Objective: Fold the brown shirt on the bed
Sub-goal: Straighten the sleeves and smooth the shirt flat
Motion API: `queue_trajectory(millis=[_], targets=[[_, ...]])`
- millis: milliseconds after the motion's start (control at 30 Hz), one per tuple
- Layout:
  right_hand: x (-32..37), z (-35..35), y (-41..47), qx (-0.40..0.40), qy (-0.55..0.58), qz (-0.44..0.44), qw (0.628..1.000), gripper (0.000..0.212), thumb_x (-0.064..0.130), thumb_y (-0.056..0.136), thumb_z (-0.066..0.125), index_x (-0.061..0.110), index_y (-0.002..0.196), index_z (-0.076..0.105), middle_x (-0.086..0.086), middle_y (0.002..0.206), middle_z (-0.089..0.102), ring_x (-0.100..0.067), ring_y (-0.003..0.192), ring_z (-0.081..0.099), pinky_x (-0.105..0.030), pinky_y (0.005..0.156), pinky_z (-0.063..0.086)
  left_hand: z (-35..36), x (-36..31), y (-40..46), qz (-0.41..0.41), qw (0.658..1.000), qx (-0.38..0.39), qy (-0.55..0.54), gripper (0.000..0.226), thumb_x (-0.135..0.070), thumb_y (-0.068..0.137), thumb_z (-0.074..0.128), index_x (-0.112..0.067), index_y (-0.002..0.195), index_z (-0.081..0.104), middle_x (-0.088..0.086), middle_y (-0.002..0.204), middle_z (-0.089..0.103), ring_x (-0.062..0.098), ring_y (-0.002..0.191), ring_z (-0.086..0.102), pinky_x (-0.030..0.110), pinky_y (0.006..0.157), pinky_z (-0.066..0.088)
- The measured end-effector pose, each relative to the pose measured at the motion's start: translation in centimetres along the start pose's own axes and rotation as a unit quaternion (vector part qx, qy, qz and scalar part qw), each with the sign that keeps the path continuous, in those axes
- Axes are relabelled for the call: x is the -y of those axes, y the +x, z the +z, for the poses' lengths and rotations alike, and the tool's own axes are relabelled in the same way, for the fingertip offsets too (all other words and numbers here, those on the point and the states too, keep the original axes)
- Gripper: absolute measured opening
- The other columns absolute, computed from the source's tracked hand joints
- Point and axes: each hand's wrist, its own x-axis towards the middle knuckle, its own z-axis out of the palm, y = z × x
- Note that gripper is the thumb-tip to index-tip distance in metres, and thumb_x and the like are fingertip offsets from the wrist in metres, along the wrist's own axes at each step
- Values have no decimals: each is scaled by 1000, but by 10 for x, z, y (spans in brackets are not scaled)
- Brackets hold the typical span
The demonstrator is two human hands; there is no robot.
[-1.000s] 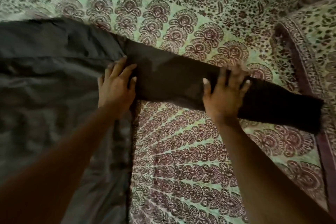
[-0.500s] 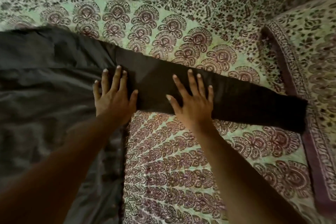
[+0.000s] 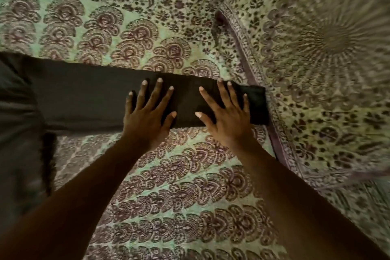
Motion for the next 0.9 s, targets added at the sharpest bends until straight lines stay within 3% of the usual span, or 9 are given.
queue_trajectory(millis=[133, 267, 367, 567, 633, 700, 800, 900], targets=[[-30, -2, -6, -6, 13, -9, 1000, 65, 72, 102, 27, 48, 160, 14, -6, 173, 9, -34, 158, 13, -56, 123, 23, 8, -35, 12, 14, 1000, 14, -1, 67, -64, 101, 16, -41, 162, 4, -7, 173, -6, 31, 159, -6, 64, 124, 5], [-49, -4, -13, -73, 19, -8, 997, 63, 51, 109, 31, 16, 161, 29, -19, 168, 22, -35, 157, 19, -48, 125, 23, 11, -47, 15, -9, 1000, 10, 9, 67, -65, 98, 16, -45, 161, 3, -8, 173, -7, 32, 159, -6, 65, 123, 3], [-58, -4, -15, -26, -30, 10, 999, 72, 53, 109, 23, 1, 157, 34, -22, 166, 26, -33, 157, 20, -45, 128, 18, 10, -47, 15, -13, 1000, 8, 17, 67, -65, 98, 14, -45, 161, 2, -9, 173, -8, 32, 159, -6, 65, 123, 3], [-31, -17, -5, -6, -24, 95, 995, 73, 42, 99, 24, 1, 160, 26, -19, 169, 18, -34, 158, 13, -48, 128, 14, 8, -47, 14, -12, 1000, 1, 17, 67, -64, 98, 15, -44, 161, 4, -7, 173, -4, 33, 159, -3, 65, 123, 6], [-12, -14, -5, -6, -4, 63, 998, 72, 41, 99, 22, 4, 161, 23, -16, 171, 14, -33, 159, 10, -53, 128, 17, 10, -46, 14, -12, 1000, 0, 17, 66, -63, 99, 16, -45, 161, 4, -7, 173, -4, 33, 159, -1, 65, 123, 7], [-6, -4, -11, -4, 18, 24, 1000, 69, 48, 104, 20, 11, 163, 20, -9, 172, 12, -27, 159, 11, -52, 127, 18, 10, -46, 14, -9, 1000, -1, 16, 66, -64, 98, 15, -45, 161, 3, -7, 173, -4, 33, 159, -1, 65, 123, 7], [-18, 4, -22, -23, 26, 60, 998, 78, 66, 103, 22, 19, 164, 16, -4, 173, 11, -24, 160, 11, -46, 128, 14, 9, -44, 15, -10, 1000, 1, 11, 67, -65, 98, 14, -46, 160, 0, -8, 173, -7, 32, 159, -4, 64, 123, 5], [-14, 0, -21, -25, 20, 87, 996, 84, 72, 100, 19, 16, 164, 18, -8, 173, 11, -28, 159, 10, -49, 128, 16, 8, -43, 16, -9, 1000, 8, 3, 67, -67, 97, 13, -48, 159, -3, -10, 172, -10, 31, 159, -7, 63, 123, 2]])
